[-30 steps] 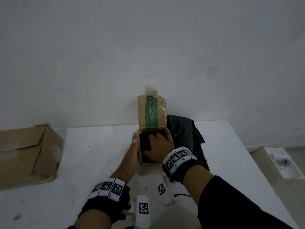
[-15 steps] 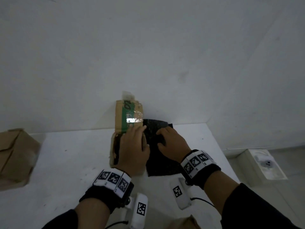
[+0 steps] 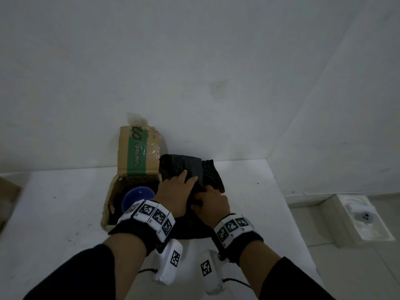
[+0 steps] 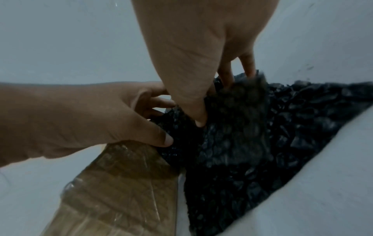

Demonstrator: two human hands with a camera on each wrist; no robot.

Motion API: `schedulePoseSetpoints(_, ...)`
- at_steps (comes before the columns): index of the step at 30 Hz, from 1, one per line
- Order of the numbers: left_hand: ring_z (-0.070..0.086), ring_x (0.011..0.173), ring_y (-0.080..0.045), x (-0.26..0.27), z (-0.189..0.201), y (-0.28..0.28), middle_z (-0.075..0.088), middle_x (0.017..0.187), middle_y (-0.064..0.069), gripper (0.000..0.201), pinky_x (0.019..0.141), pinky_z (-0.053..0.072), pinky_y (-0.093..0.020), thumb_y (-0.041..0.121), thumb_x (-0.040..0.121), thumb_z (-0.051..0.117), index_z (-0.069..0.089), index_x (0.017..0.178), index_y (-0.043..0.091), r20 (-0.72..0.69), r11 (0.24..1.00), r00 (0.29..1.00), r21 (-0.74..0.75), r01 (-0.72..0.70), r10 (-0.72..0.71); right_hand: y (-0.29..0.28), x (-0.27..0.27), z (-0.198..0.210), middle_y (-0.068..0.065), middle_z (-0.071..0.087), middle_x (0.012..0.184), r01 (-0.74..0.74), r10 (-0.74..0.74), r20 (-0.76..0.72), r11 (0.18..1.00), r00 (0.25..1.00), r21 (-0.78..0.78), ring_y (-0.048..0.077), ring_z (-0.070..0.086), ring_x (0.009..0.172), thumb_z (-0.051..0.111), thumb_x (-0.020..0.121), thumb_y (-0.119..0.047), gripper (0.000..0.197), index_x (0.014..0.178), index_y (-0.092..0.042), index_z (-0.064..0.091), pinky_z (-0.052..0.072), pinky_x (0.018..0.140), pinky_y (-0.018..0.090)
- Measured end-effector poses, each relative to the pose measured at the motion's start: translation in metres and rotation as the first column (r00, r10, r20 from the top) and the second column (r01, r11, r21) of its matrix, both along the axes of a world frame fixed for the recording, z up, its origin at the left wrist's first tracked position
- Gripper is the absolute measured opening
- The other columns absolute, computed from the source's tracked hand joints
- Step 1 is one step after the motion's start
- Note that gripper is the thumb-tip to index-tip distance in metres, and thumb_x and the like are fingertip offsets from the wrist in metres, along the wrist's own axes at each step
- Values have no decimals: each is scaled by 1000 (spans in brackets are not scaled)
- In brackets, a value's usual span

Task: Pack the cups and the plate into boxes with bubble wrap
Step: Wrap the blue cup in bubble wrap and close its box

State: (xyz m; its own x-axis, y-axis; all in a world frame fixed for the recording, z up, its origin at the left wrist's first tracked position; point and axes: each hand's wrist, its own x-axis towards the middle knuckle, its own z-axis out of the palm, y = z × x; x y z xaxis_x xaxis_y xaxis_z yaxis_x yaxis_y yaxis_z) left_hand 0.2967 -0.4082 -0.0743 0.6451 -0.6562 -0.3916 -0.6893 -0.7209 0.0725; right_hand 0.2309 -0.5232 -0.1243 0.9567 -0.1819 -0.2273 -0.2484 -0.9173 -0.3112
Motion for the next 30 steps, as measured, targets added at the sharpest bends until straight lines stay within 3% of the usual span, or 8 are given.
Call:
schedulePoseSetpoints(5, 20, 139, -31, 4, 7, -1, 0, 157, -9, 93, 107, 28, -47, 16, 78, 65, 3, 148, 27, 94, 998, 995, -65, -9, 15, -12, 3, 6, 7, 60, 101, 4, -58, 243, 977, 968, 214, 29, 57, 91, 43, 83, -33, 33, 90, -7, 63, 41, 77, 34)
schedulePoseSetpoints(9, 21, 137, -29, 10, 24, 3, 0, 157, -4, 91, 104, 30, -46, 22, 77, 63, 6, 147, 32, 187, 979, 982, -200, 30, 8, -23, 6, 28, 12, 61, 93, -61, -175, 348, 818, 921, 572, 23, 55, 84, 47, 82, -20, 27, 91, 2, 59, 40, 72, 28)
schedulePoseSetpoints(14, 22, 136, -29, 18, 51, 10, 5, 157, 1, 74, 98, 36, -53, 29, 68, 66, 34, 135, 29, 243, 945, 968, -298, 135, -62, -29, 8, 73, -9, 51, 73, -189, -154, 455, 759, 877, 623, 1, 48, 66, 44, 70, -9, 16, 78, -22, 48, 37, 62, 17)
schedulePoseSetpoints(18, 25, 140, -25, 14, 74, 16, 42, 143, 1, 50, 104, 25, -57, 39, 70, 65, 49, 114, 21, 398, 890, 917, -403, 213, -39, -25, 1, 114, -4, 48, 69, -295, -158, 555, 711, 817, 638, -2, 44, 56, 41, 67, 4, 18, 80, -7, 47, 32, 53, 11)
schedulePoseSetpoints(21, 61, 99, -25, 12, 91, 24, 65, 88, -1, 35, 103, 29, -53, 33, 72, 61, 49, 100, 17, 406, 846, 914, -488, 213, 4, -21, -4, 138, -1, 48, 68, -336, -160, 607, 711, 778, 618, 1, 43, 57, 40, 71, 15, 29, 91, -5, 48, 32, 54, 14)
schedulePoseSetpoints(23, 59, 64, -27, 11, 103, 32, 59, 66, 0, 29, 77, 46, -43, 26, 71, 58, 46, 95, 14, 334, 771, 943, -602, 206, 9, -16, -7, 150, 5, 49, 68, -320, -170, 613, 730, 771, 605, 12, 46, 59, 43, 77, 13, 34, 105, -6, 49, 37, 54, 23)
schedulePoseSetpoints(25, 54, 54, -25, 12, 113, 43, 57, 62, -4, 24, 52, 40, -37, 19, 74, 59, 42, 91, 17, 206, 684, 979, -713, 154, -7, -8, -8, 158, 15, 54, 80, -290, -170, 600, 753, 782, 591, 25, 54, 71, 53, 81, 4, 36, 115, -9, 50, 46, 64, 35)
schedulePoseSetpoints(30, 48, 54, -8, 12, 131, 73, 57, 64, 1, 22, 50, 34, -26, 15, 75, 65, 44, 81, 19, -16, 514, 999, -858, 4, -34, 20, -8, 172, 3, 56, 109, -270, -96, 417, 628, 904, 730, 10, 57, 96, 58, 74, -19, 46, 119, -21, 48, 47, 82, 21)
